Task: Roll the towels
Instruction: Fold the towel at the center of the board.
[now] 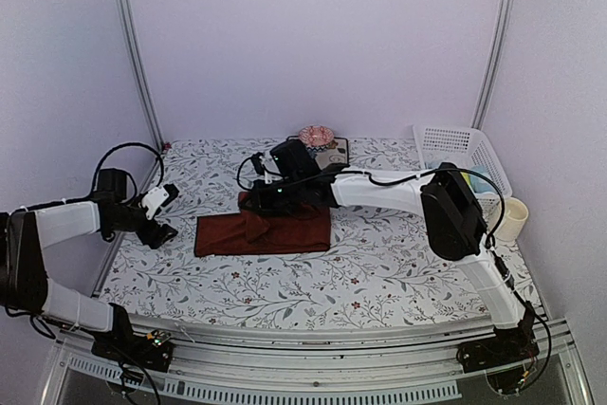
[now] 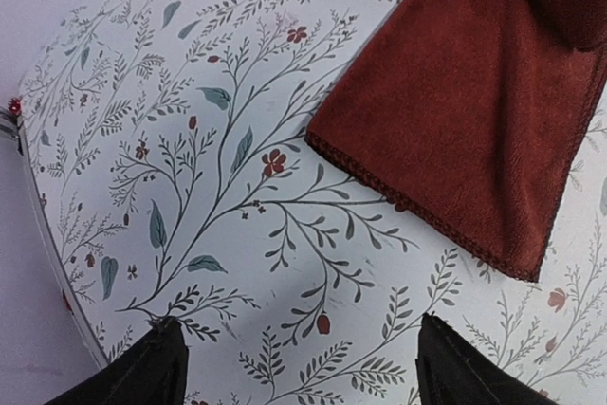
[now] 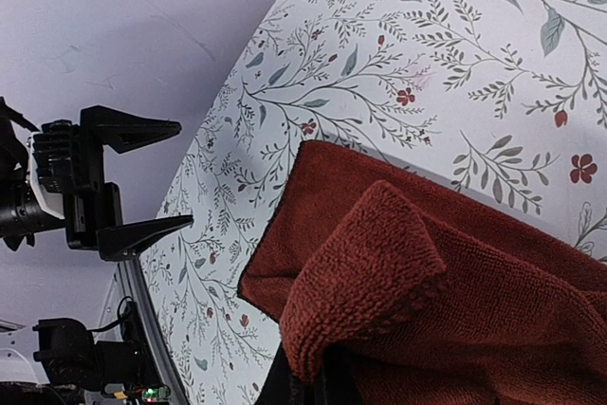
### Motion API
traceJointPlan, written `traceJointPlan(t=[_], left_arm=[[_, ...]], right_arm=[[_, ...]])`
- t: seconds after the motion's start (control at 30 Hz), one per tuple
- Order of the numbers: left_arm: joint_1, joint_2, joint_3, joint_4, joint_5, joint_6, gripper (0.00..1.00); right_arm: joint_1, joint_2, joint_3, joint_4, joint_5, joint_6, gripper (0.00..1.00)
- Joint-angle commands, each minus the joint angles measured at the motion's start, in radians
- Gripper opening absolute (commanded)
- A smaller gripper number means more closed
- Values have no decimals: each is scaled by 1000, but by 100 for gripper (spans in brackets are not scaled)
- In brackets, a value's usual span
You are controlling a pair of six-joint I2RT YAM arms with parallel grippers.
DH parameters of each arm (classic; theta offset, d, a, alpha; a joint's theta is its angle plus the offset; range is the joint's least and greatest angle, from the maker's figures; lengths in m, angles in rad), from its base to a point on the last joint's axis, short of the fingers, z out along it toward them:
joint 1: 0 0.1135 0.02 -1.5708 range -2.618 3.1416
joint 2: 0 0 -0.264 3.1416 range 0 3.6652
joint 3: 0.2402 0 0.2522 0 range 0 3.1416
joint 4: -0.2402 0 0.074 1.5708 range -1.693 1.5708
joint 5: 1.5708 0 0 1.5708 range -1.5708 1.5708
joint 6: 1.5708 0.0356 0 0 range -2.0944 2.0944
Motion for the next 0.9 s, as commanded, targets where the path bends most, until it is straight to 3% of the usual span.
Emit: traceJointPlan(t=[0.0,0.47,0.87], left_arm=[[6,6,31,-18,41,-13,83],[-4,37,74,-45,64,-26,84],[-24,65,95,-60,142,-79,84]], right_arm=[[16,-15,16,54,-54,10,2],[-74,-309,-216,-7,7,-81,2],[-44,-113,-36,-23,-116,-83,2]])
